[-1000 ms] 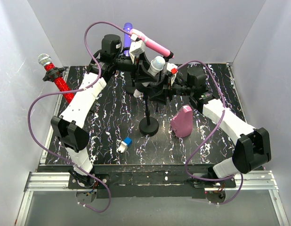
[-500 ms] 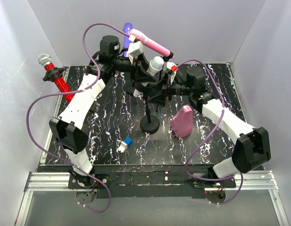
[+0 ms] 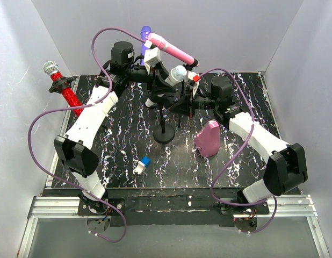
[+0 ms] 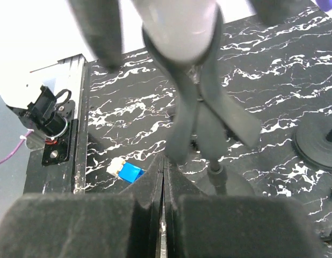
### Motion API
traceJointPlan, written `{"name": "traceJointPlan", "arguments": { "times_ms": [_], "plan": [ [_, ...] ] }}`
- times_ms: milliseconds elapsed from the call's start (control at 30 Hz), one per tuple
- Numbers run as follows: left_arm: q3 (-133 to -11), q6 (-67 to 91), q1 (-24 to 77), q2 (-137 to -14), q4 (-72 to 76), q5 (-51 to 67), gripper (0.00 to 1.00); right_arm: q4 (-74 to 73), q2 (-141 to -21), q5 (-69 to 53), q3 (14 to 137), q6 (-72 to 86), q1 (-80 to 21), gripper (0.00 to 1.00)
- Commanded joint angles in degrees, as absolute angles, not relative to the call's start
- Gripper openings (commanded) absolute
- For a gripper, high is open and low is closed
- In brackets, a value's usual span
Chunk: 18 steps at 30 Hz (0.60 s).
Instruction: Remove the microphone from the stand
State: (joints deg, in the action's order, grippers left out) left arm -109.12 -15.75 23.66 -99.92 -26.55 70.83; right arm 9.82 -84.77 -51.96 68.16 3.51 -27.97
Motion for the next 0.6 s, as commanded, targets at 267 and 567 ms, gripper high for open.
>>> {"name": "traceJointPlan", "arguments": {
  "times_ms": [267,567],
  "plan": [
    [-113.73,-16.87,23.56,-97.91,-26.28,70.49,0.0,11.34,-80.69,-51.16,69.17,0.44,-28.48,0.59],
    [-110.48,-16.79,23.47,-97.29,-25.75,72.86,0.0,11.07,-80.33,-52.38,70.84,-1.32,-27.25,0.85]
  ]
}}
